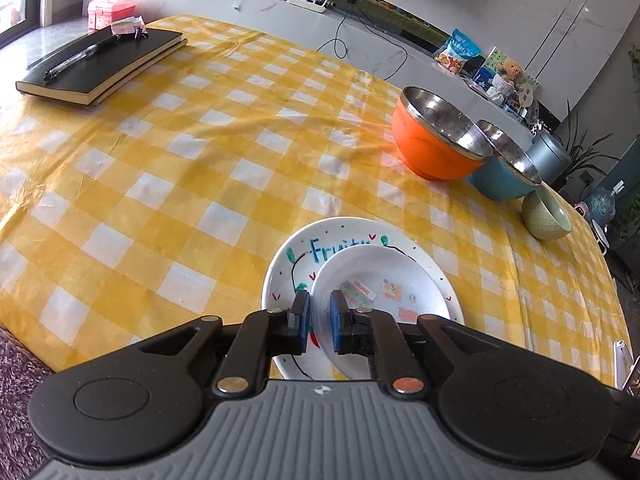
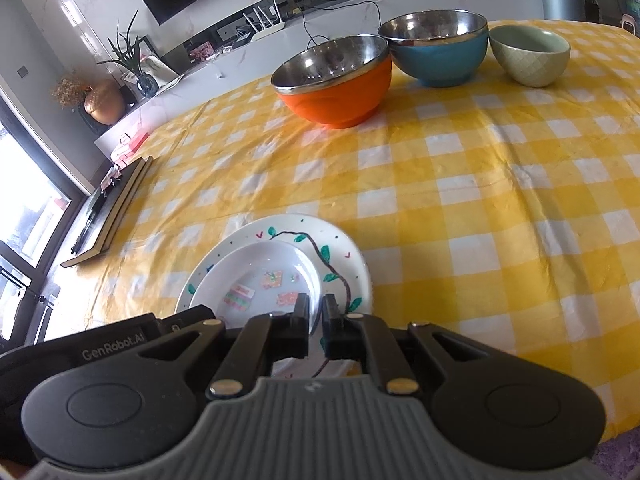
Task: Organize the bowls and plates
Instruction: 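Carry the small white plate with both tools and lower it onto the Fruity plate, then open both tools and lift them away from the plate stack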
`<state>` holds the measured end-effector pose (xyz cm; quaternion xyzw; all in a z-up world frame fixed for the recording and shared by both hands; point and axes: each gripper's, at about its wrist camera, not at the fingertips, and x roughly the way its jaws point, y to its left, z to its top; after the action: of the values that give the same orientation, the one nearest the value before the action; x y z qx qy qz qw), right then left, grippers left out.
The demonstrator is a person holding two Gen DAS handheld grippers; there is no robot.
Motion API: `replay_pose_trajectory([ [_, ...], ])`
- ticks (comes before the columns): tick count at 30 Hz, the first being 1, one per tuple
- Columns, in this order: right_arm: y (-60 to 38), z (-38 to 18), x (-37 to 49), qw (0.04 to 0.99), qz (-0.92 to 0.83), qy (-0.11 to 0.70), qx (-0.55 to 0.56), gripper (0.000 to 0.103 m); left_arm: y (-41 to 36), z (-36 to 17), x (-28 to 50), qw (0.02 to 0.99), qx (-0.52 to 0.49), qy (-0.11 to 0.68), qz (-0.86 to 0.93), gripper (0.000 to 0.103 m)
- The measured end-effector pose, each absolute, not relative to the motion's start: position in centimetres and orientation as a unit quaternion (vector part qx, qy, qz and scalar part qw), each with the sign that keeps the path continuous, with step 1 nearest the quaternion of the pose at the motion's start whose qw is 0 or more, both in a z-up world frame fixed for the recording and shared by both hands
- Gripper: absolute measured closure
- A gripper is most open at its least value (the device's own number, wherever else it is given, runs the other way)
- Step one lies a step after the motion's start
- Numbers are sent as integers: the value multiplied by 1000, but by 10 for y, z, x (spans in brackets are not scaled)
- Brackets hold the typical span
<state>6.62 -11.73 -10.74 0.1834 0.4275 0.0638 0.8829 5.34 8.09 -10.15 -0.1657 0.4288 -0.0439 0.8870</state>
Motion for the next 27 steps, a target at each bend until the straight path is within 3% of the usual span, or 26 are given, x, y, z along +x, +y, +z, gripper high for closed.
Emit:
replay_pose_trajectory([
  [4, -118, -107, 64, 884, 68, 425, 184, 94, 79, -100, 52, 892, -153, 423, -41, 82],
  [6, -118, -106, 64, 885, 71, 423, 183, 86, 78, -99, 52, 894, -147, 421, -38, 79],
  [11, -118, -102, 60, 892, 65, 411, 174, 77, 79, -94, 49, 900, -142, 412, -29, 71],
  [27, -138, -77, 46, 911, 57, 364, 184, 73, 62, -61, 39, 925, -107, 362, -41, 60],
])
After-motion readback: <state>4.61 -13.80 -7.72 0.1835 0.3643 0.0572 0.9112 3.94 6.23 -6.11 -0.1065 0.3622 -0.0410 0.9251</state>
